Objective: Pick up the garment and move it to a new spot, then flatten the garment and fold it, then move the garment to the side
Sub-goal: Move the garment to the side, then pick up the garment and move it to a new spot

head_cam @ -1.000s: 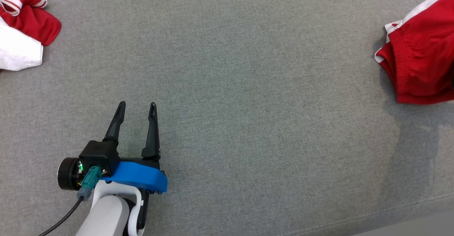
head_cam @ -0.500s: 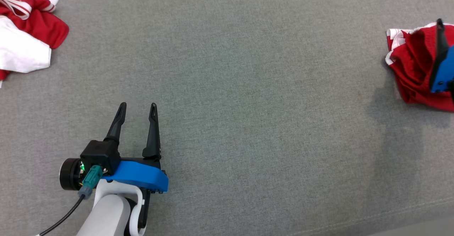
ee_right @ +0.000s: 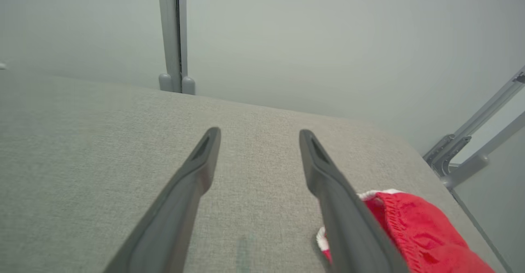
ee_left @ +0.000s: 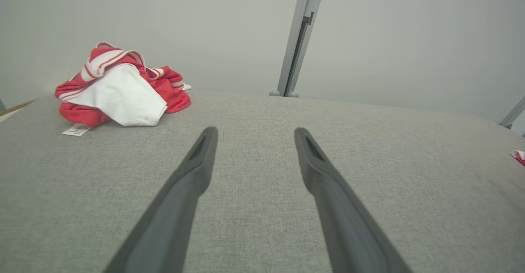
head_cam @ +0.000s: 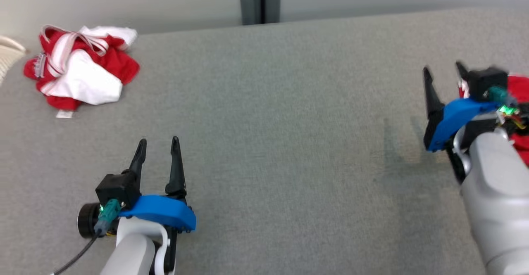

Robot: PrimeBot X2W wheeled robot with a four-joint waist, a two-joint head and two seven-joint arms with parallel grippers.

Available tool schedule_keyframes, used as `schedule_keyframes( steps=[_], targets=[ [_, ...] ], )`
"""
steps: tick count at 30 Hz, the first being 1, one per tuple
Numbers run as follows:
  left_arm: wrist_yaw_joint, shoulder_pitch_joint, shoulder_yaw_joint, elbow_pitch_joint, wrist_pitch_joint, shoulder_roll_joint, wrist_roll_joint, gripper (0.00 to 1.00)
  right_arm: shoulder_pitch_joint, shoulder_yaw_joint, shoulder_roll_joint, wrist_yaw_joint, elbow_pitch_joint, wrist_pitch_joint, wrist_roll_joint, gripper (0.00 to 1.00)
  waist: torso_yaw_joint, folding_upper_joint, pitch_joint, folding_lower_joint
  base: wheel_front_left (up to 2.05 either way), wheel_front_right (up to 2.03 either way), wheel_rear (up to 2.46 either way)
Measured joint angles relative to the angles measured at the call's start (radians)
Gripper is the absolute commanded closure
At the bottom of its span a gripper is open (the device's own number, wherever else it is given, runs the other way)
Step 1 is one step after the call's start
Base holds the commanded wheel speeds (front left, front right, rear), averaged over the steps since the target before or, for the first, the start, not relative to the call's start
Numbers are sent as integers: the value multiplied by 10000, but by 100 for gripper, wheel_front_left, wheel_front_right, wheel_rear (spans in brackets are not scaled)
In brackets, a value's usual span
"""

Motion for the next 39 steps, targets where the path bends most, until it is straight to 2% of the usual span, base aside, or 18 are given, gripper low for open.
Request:
schedule_keyframes(
  steps=[5,11,16,21,29,39],
  targets=[
    [-127,468,146,568,-90,-178,-71,0,1473,159,637,0,-863,-224,658,0,360,0,-883,-1,0,0,0],
    [-188,1346,410,627,-115,-213,35,0,3747,236,1179,-2,-2535,-276,1244,0,561,-1,-1729,-2,0,0,0],
    [-295,1980,543,387,-115,-207,180,0,5314,385,1306,-2,-4061,-286,1553,0,591,-1,-2094,-1,0,0,0],
    [-387,2244,487,291,-115,-215,272,0,6440,901,1344,-2,-5325,-29,2474,0,655,-1,-2232,0,0,0,0],
    [-405,2294,397,297,-117,-213,286,0,7198,1035,1338,-2,-6510,539,2675,0,680,0,-2259,1,0,0,0],
    [-449,2291,334,316,-117,-211,280,0,7523,991,1338,-2,-7041,803,2754,0,797,0,-2246,2,0,0,0]
  ],
)
